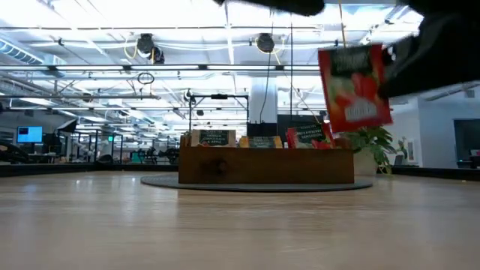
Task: Pick & Place Tea
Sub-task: Put the strawberry tea sachet into the right compartment of the wooden organizer
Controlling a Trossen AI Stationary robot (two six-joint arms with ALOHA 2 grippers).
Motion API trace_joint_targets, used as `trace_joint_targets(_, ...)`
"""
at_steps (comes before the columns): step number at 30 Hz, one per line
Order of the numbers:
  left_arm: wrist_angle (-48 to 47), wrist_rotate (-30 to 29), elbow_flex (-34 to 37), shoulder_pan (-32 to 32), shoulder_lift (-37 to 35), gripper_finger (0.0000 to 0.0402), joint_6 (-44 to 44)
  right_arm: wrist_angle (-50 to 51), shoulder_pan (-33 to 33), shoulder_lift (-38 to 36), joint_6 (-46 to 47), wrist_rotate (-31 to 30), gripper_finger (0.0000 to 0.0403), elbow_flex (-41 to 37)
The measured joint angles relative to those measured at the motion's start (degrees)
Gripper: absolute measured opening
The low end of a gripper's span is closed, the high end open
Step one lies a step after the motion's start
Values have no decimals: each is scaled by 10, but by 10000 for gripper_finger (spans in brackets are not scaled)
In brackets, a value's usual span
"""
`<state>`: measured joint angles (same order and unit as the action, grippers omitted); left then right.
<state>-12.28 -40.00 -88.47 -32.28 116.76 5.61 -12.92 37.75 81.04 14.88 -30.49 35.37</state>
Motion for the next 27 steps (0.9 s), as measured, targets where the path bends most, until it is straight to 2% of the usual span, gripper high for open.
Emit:
trace_joint_targets(3,4,6,-1,3,-21,32,-16,1,11,-21,-60,-21,0,0)
trace_joint_targets(6,5,10,-1,2,-25,60,-27,5,28,-26,-97,-50,0,0)
trace_joint_targets(13,8,17,-1,20,-15,183,-22,-3,59,5,-109,-132,0,0)
trace_joint_targets(18,16,123,-1,46,-14,249,19,-41,63,29,-117,-138,0,0)
trace_joint_targets(22,13,166,-1,61,-11,260,38,-58,61,33,-131,-144,0,0)
trace_joint_targets(27,22,164,-1,67,6,239,32,-89,61,33,-150,-144,0,0)
